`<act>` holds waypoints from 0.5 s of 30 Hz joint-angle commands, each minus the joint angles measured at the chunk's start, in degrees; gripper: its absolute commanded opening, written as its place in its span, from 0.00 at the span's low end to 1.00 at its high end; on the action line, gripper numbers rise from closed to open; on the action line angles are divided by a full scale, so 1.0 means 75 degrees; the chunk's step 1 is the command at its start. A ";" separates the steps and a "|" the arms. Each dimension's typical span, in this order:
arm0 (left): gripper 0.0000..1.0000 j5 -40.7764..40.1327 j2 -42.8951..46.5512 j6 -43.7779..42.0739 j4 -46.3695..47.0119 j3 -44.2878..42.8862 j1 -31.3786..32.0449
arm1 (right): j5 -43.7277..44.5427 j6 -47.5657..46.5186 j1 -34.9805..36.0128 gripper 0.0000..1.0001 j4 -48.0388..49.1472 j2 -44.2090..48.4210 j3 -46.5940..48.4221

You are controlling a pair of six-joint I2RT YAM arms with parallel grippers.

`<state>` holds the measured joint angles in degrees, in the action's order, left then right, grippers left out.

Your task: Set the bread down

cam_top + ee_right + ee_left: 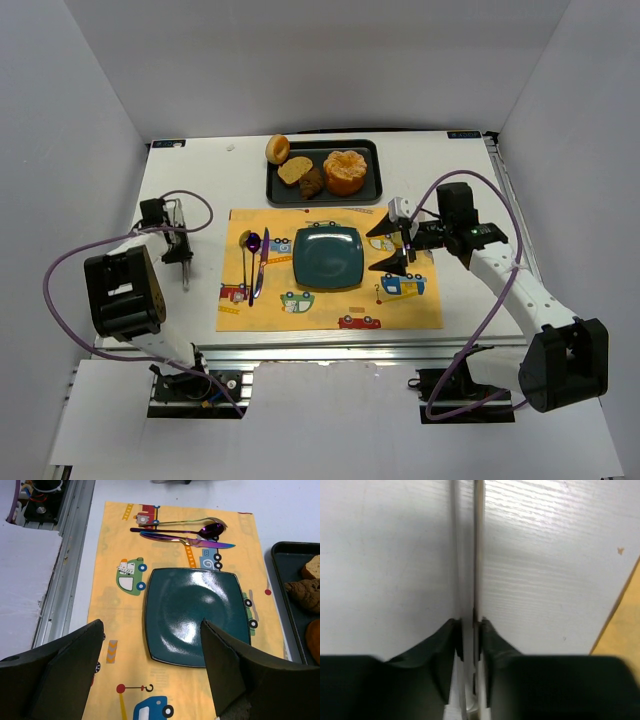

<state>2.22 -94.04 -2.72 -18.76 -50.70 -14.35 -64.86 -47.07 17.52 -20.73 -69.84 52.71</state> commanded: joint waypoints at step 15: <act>0.34 0.2843 0.1281 0.2541 0.0862 -0.1626 0.0961 | -0.0375 0.0264 -0.0414 0.83 0.0420 0.0078 -0.0043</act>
<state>17.47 -83.18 11.66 -14.74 -56.18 -10.74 -65.39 -46.17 14.70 -19.64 -69.84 52.69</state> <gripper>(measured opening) 0.300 0.824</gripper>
